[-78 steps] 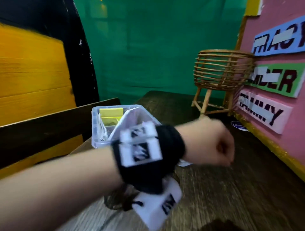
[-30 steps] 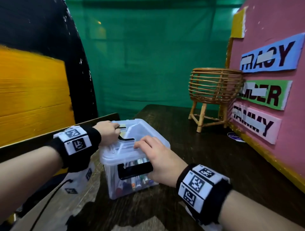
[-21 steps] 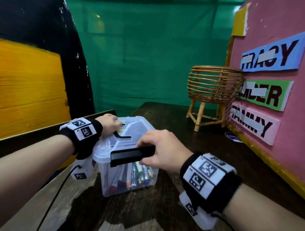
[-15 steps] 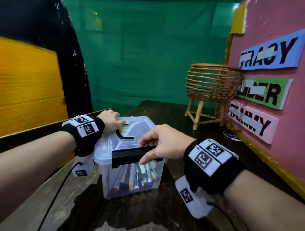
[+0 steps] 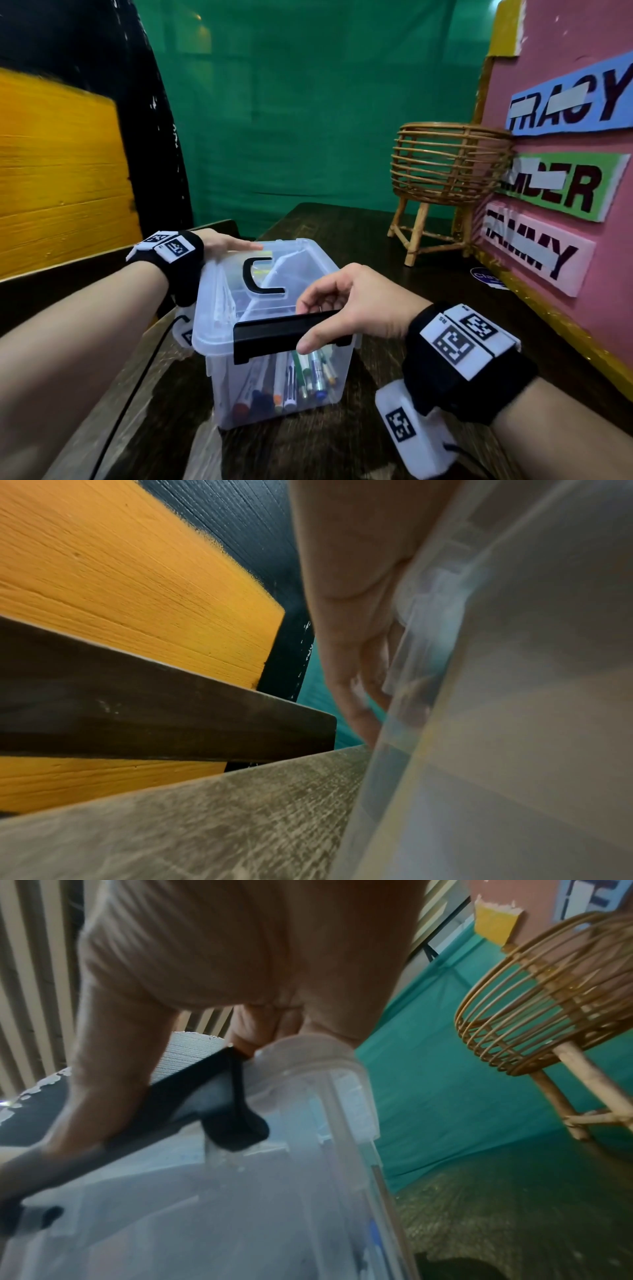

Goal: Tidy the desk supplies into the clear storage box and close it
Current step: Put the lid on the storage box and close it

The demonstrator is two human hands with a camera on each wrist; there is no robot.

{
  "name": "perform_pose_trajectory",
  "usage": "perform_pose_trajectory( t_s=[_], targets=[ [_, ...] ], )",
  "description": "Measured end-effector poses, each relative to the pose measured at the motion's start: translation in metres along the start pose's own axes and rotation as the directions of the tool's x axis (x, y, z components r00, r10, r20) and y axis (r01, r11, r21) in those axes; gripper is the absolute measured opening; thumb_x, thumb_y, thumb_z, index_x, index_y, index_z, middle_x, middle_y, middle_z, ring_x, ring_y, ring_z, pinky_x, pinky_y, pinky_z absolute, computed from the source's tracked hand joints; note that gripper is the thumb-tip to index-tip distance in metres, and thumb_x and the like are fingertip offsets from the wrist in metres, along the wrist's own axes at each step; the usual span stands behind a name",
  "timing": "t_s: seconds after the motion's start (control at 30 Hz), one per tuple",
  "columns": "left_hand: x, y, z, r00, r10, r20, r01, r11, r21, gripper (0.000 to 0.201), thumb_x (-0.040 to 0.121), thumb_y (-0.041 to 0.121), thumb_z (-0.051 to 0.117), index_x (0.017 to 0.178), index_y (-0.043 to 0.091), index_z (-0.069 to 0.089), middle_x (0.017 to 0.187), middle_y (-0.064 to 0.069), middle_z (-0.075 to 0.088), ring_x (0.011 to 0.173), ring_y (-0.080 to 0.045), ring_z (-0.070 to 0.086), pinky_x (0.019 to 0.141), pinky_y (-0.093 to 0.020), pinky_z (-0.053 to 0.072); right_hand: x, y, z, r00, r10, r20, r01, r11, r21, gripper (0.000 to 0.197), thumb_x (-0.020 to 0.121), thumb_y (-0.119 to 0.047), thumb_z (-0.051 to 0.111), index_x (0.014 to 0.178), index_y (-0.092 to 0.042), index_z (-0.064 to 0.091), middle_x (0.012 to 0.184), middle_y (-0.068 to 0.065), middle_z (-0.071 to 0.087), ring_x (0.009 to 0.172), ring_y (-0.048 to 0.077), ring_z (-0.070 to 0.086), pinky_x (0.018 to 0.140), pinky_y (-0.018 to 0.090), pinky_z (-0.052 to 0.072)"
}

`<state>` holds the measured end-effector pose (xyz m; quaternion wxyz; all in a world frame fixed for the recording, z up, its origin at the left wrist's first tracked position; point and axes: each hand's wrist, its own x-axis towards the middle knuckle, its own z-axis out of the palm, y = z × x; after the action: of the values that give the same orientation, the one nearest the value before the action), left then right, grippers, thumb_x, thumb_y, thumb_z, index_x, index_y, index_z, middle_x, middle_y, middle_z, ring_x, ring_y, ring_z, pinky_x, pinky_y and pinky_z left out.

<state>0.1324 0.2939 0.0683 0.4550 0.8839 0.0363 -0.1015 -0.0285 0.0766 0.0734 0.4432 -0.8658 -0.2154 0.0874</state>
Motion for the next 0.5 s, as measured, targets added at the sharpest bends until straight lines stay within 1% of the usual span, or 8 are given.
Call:
perform_pose_trajectory(
  t_s=[0.03, 0.1, 0.17, 0.23, 0.3, 0.33, 0.4, 0.5],
  targets=[
    [0.0023, -0.0017, -0.0001, 0.999, 0.011, -0.032, -0.011, 1.000, 0.001, 0.071, 0.043, 0.053, 0.083, 0.094, 0.004, 0.071, 0.081, -0.014, 0.073, 0.071, -0.029, 0.068, 0.076, -0.036, 0.057, 0.0002, 0.0008, 0.0003, 1.000, -0.004, -0.004, 0.004, 1.000, 0.007, 0.026, 0.060, -0.012, 0.085, 0.080, -0.017, 0.070, 0.074, 0.000, 0.061, 0.069, 0.009, 0.055, 0.066, 0.022, 0.045],
    [0.0048, -0.0030, 0.0000, 0.993, 0.054, -0.109, -0.047, 0.997, 0.064, 0.084, 0.039, 0.063, 0.081, 0.101, 0.008, 0.071, 0.101, -0.012, 0.071, 0.091, -0.029, 0.066, 0.091, -0.036, 0.052, -0.0002, 0.0017, 0.0004, 1.000, -0.012, -0.012, 0.012, 1.000, 0.009, 0.025, 0.060, -0.013, 0.086, 0.079, -0.018, 0.070, 0.074, 0.000, 0.061, 0.069, 0.010, 0.054, 0.066, 0.024, 0.044],
    [0.0049, -0.0037, 0.0011, 0.982, 0.122, -0.141, -0.105, 0.987, 0.125, 0.077, 0.052, 0.063, 0.077, 0.109, 0.011, 0.069, 0.113, -0.008, 0.064, 0.106, -0.025, 0.059, 0.098, -0.031, 0.043, 0.0003, 0.0034, 0.0017, 0.999, -0.025, -0.025, 0.025, 1.000, 0.012, 0.025, 0.059, -0.013, 0.086, 0.078, -0.018, 0.070, 0.073, 0.001, 0.061, 0.068, 0.009, 0.054, 0.064, 0.023, 0.044],
    [0.0050, -0.0023, 0.0024, 0.975, 0.160, -0.152, -0.147, 0.985, 0.096, 0.056, 0.066, 0.051, 0.076, 0.109, 0.015, 0.067, 0.110, -0.003, 0.059, 0.108, -0.024, 0.055, 0.094, -0.030, 0.040, -0.0003, 0.0053, 0.0037, 0.998, -0.039, -0.054, 0.041, 0.999, 0.025, 0.025, 0.059, -0.012, 0.086, 0.077, -0.018, 0.070, 0.072, 0.001, 0.061, 0.067, 0.010, 0.053, 0.063, 0.021, 0.043],
    [0.0022, -0.0015, 0.0031, 0.963, 0.212, -0.167, -0.200, 0.976, 0.086, 0.043, 0.066, 0.046, 0.078, 0.098, 0.017, 0.070, 0.105, -0.002, 0.062, 0.100, -0.022, 0.057, 0.084, -0.028, 0.043, -0.0015, 0.0068, 0.0052, 0.995, -0.056, -0.077, 0.058, 0.998, 0.028, 0.025, 0.058, -0.013, 0.087, 0.077, -0.017, 0.071, 0.071, 0.000, 0.061, 0.067, 0.009, 0.054, 0.063, 0.021, 0.044],
    [0.0015, -0.0023, 0.0030, 0.953, 0.242, -0.184, -0.226, 0.969, 0.100, 0.040, 0.064, 0.046, 0.080, 0.091, 0.018, 0.073, 0.102, -0.004, 0.067, 0.096, -0.023, 0.060, 0.079, -0.028, 0.045, -0.0020, 0.0072, 0.0057, 0.995, -0.063, -0.082, 0.064, 0.998, 0.019, 0.025, 0.058, -0.013, 0.087, 0.077, -0.017, 0.071, 0.071, -0.001, 0.061, 0.067, 0.009, 0.054, 0.063, 0.021, 0.044],
    [0.0021, -0.0031, 0.0026, 0.937, 0.273, -0.216, -0.249, 0.959, 0.132, 0.036, 0.061, 0.049, 0.081, 0.084, 0.021, 0.076, 0.098, -0.007, 0.072, 0.097, -0.025, 0.063, 0.077, -0.029, 0.047, -0.0032, 0.0069, 0.0066, 0.993, -0.068, -0.092, 0.069, 0.998, -0.002, 0.024, 0.059, -0.015, 0.086, 0.078, -0.015, 0.072, 0.070, -0.002, 0.061, 0.067, 0.009, 0.054, 0.064, 0.022, 0.044],
    [-0.0018, -0.0009, 0.0038, 0.926, 0.294, -0.237, -0.263, 0.953, 0.153, 0.035, 0.060, 0.047, 0.082, 0.084, 0.022, 0.076, 0.094, -0.005, 0.071, 0.088, -0.018, 0.062, 0.073, -0.025, 0.046, -0.0059, 0.0055, 0.0082, 0.993, -0.071, -0.094, 0.071, 0.998, -0.004, 0.024, 0.059, -0.014, 0.086, 0.078, -0.016, 0.071, 0.072, 0.000, 0.062, 0.068, 0.011, 0.055, 0.067, 0.025, 0.044]
  ],
)
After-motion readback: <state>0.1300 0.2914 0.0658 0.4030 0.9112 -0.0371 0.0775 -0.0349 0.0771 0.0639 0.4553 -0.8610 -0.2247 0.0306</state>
